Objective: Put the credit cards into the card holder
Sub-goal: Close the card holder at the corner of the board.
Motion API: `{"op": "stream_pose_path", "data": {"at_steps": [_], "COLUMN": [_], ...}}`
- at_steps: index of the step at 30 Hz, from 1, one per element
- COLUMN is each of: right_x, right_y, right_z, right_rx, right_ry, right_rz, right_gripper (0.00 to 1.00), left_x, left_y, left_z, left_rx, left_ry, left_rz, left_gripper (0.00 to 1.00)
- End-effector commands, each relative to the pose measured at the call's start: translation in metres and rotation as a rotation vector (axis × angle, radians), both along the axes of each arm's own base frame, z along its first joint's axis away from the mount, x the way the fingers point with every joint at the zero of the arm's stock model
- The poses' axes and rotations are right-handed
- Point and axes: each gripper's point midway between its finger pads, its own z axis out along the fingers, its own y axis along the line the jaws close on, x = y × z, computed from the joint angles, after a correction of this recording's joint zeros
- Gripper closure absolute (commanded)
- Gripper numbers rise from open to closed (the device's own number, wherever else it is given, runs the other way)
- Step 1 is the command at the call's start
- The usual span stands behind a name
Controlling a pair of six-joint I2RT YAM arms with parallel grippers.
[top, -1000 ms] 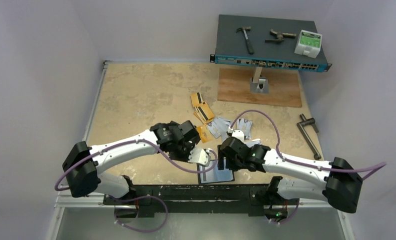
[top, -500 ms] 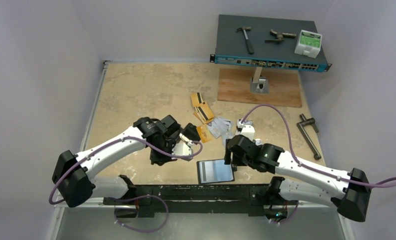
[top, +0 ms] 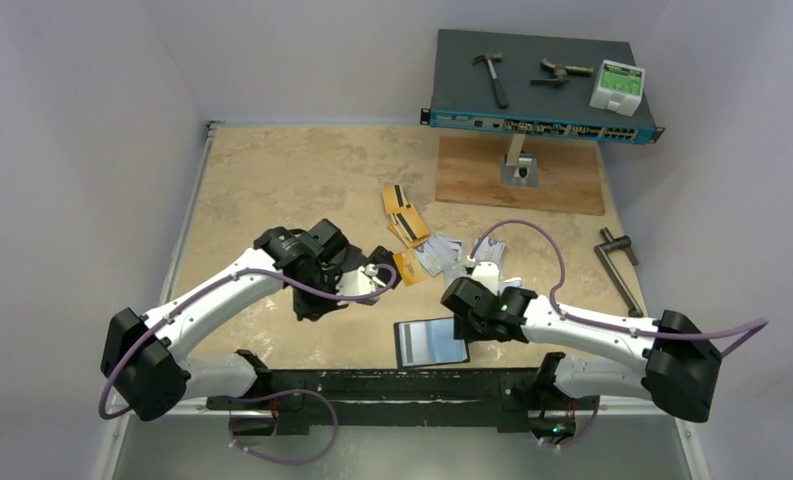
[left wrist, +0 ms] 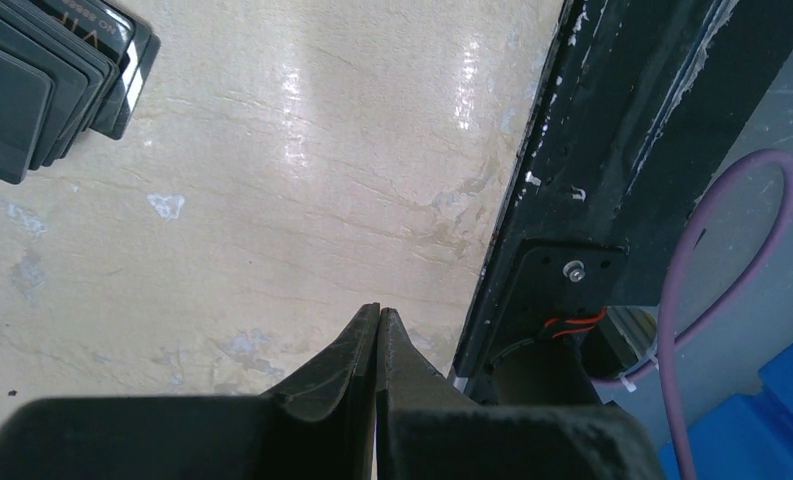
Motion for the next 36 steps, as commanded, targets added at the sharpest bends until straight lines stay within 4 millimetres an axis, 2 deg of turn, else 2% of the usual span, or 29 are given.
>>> {"op": "stream_pose_path", "data": {"at_steps": [1, 7, 10, 11, 14, 17, 23, 29, 32, 36], "right_x": [-0.003, -0.006, 0.001, 0.004, 0.012, 0.017, 0.013, -0.004, -0.016, -0.026], "right_y": [0.004, 0.003, 0.009, 0.011, 0.030, 0.050, 0.079, 0.131, 0.157, 0.174], "right_z": [-0.006, -0.017, -0.012, -0.009, 0.002, 0.021, 0.067, 0.100, 0.096, 0.058], "right_rx": [0.023, -0.033, -0.033, -0.032, 0.017, 0.080, 0.208, 0.280, 0.282, 0.221], "right_ry": [0.018, 0.066, 0.044, 0.033, 0.009, -0.008, -0.051, -0.064, -0.047, 0.008], "right_rz": [-0.031, -0.024, -0.008, -0.002, 0.048, 0.073, 0.151, 0.291, 0.365, 0.413], "right_gripper": [0.59, 0.81, 0.98, 1.00, 1.00, 1.00, 1.00, 1.00, 1.00, 1.00], "left_x": [0.006, 0.013, 0.023, 0.024, 0.021, 0.017, 0.014, 0.015, 0.022, 0.033], "left_y": [-0.006, -0.011, -0.010, -0.012, -0.020, -0.027, -0.031, -0.035, -0.034, -0.026], "left_z": [0.002, 0.008, 0.014, 0.016, 0.017, 0.016, 0.014, 0.022, 0.033, 0.048], "left_rx": [-0.049, -0.101, -0.118, -0.132, -0.175, -0.211, -0.245, -0.298, -0.348, -0.424], "left_ry": [-0.046, -0.113, -0.182, -0.194, -0.170, -0.143, -0.136, -0.151, -0.174, -0.195], "left_rz": [0.054, 0.097, 0.120, 0.124, 0.135, 0.137, 0.103, 0.082, 0.105, 0.172], "left_gripper": [1.00, 1.00, 1.00, 1.00, 1.00, 1.00, 1.00, 1.00, 1.00, 1.00]}}
